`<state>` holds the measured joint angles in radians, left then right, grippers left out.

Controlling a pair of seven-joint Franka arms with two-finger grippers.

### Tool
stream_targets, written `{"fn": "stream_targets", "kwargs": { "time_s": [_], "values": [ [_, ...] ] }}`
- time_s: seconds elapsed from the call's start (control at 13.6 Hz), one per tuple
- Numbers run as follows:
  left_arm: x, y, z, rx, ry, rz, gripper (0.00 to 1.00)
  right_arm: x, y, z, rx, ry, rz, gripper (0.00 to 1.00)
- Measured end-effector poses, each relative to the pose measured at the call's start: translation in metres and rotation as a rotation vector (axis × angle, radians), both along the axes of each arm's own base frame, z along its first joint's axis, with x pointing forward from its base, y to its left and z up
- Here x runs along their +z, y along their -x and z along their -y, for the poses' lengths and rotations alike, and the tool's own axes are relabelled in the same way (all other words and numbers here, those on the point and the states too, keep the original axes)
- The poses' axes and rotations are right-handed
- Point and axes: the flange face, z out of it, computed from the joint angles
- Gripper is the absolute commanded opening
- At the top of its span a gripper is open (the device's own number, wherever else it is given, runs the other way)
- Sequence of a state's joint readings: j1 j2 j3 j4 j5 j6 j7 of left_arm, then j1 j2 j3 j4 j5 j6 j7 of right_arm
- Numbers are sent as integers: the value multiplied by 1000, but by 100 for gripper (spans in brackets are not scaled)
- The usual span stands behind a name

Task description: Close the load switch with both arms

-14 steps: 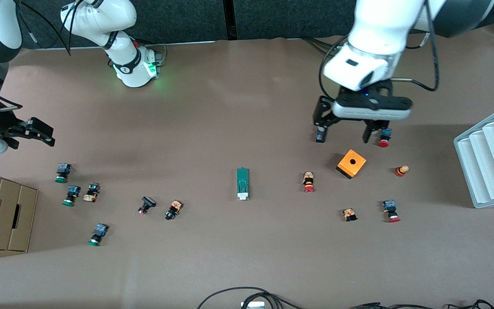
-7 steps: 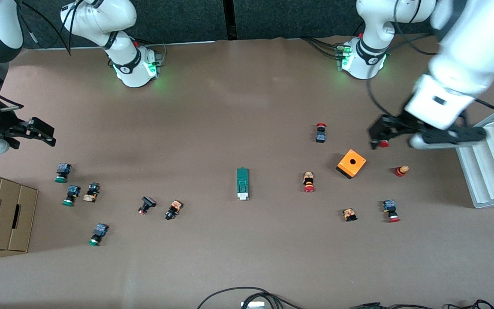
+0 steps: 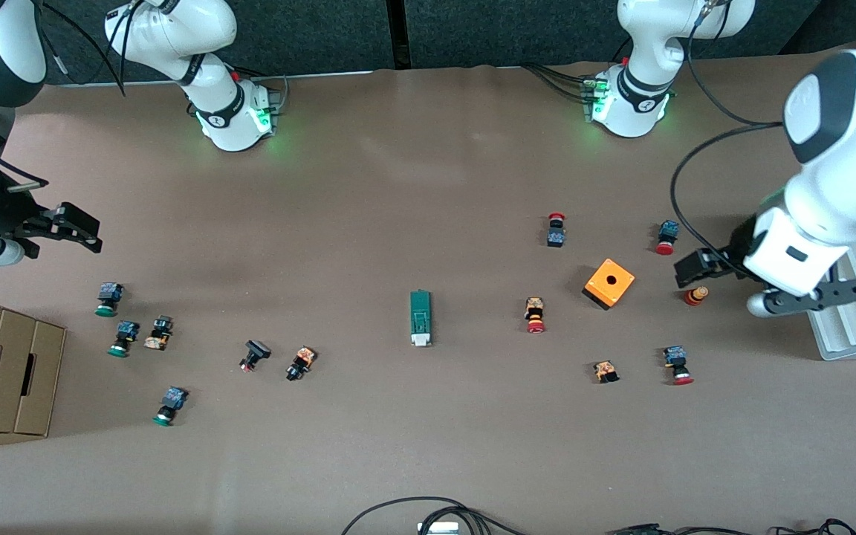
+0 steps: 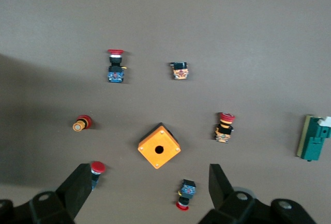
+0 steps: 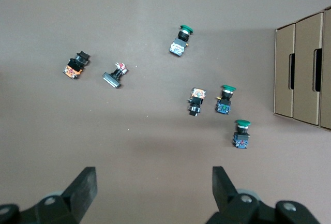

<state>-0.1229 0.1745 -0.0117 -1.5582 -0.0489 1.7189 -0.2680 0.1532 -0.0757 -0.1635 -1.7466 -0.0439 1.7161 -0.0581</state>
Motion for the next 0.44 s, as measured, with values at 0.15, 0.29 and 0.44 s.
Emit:
{"fn": "stream_targets", "kwargs": {
  "time_s": [0.15,0.29,0.44],
  "values": [
    [-4,-4,-11,-55,-59,4,100,0,0,0,0,0,0,99],
    [5,-4,-10,-89,-114,15,100,0,0,-2,3,0,0,99],
    [24,1,-9,-91,-122,1,100,0,0,-3,6,0,0,99]
  ]
}}
